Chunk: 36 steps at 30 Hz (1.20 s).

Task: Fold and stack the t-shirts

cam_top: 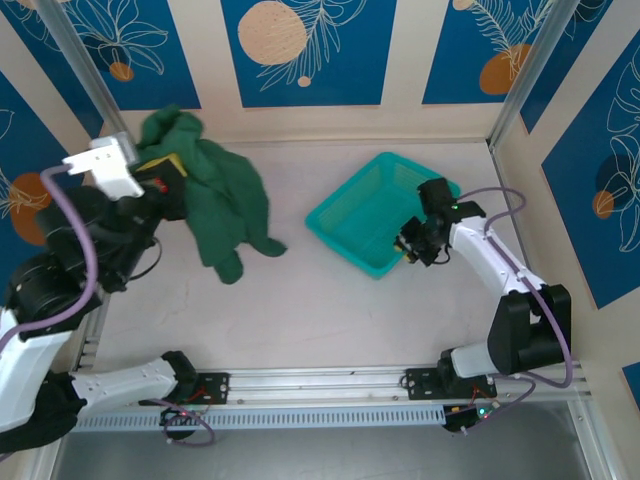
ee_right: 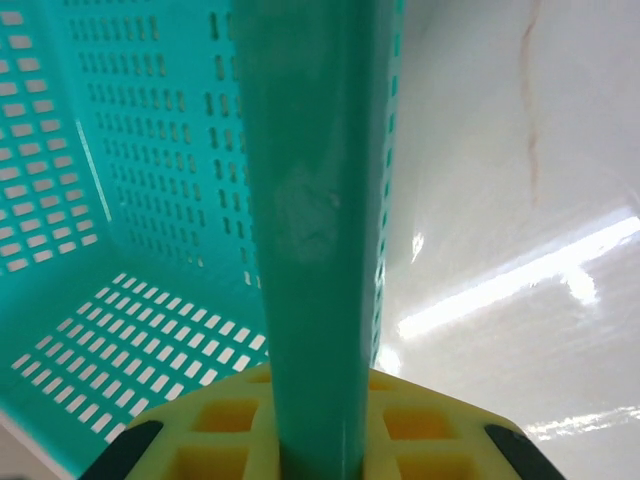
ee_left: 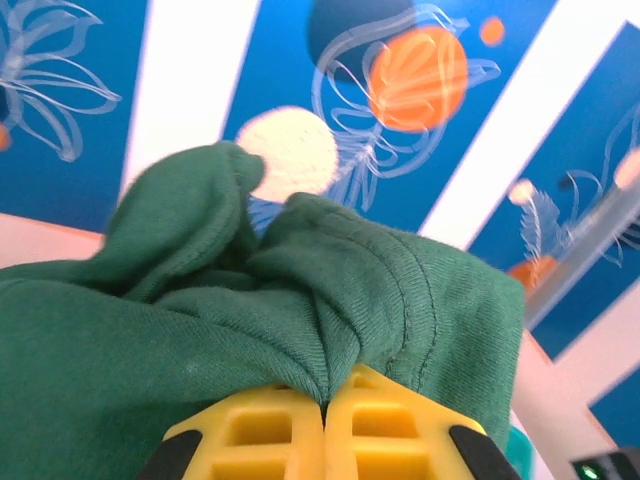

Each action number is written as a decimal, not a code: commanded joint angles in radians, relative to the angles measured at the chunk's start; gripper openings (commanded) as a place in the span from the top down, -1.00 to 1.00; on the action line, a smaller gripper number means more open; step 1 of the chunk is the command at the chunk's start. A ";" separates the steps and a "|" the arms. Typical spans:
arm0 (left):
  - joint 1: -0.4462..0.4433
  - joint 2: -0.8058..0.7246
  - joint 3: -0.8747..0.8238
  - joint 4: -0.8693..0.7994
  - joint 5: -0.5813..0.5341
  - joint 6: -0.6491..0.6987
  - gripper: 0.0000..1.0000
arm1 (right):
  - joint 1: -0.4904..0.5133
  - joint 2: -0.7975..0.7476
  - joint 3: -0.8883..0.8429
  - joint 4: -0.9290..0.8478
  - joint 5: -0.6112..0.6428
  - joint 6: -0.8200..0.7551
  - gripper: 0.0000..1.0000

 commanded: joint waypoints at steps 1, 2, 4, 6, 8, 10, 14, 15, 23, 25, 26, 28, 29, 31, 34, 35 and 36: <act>-0.005 0.012 -0.040 -0.076 -0.103 -0.042 1.00 | -0.101 0.049 0.058 -0.013 0.010 0.100 1.00; -0.006 0.010 -0.055 -0.108 -0.092 -0.065 1.00 | -0.129 0.072 0.070 0.007 -0.008 0.118 1.00; -0.005 0.004 -0.097 -0.148 -0.054 -0.111 1.00 | -0.161 0.128 0.106 0.042 -0.010 0.161 1.00; -0.005 0.005 -0.141 -0.176 0.011 -0.146 1.00 | -0.175 0.198 0.169 0.043 0.013 0.210 1.00; -0.005 0.020 -0.189 -0.194 0.101 -0.184 1.00 | -0.188 0.278 0.241 0.065 0.020 0.258 1.00; -0.006 0.047 -0.223 -0.202 0.209 -0.209 1.00 | -0.195 0.349 0.311 0.074 0.044 0.313 1.00; -0.007 0.126 -0.275 -0.182 0.436 -0.228 1.00 | -0.203 0.483 0.472 0.076 0.097 0.380 1.00; -0.006 0.145 -0.283 -0.173 0.483 -0.226 1.00 | -0.205 0.515 0.508 0.052 0.108 0.401 1.00; -0.006 0.335 -0.291 -0.141 0.754 -0.183 1.00 | -0.238 0.709 0.762 0.044 0.110 0.466 1.00; -0.006 0.373 -0.275 -0.141 0.766 -0.174 1.00 | -0.241 0.742 0.800 0.056 0.105 0.466 1.00; -0.005 0.394 -0.262 -0.142 0.771 -0.169 1.00 | -0.242 0.755 0.816 0.070 0.114 0.462 1.00; -0.002 0.430 -0.233 -0.145 0.783 -0.158 1.00 | -0.249 0.789 0.866 0.050 0.133 0.455 1.00; -0.003 0.450 -0.214 -0.152 0.786 -0.153 1.00 | -0.255 0.811 0.897 0.035 0.133 0.451 0.99; 0.000 0.485 -0.182 -0.164 0.789 -0.142 1.00 | -0.268 0.852 0.938 0.023 0.105 0.451 0.99; 0.001 0.527 -0.153 -0.178 0.799 -0.135 1.00 | -0.277 0.880 0.963 0.028 0.098 0.452 0.95; 0.001 0.538 -0.148 -0.178 0.806 -0.135 1.00 | -0.279 0.882 0.967 0.024 0.110 0.453 0.93; 0.001 0.545 -0.145 -0.178 0.813 -0.136 1.00 | -0.280 0.881 0.968 0.019 0.118 0.458 0.93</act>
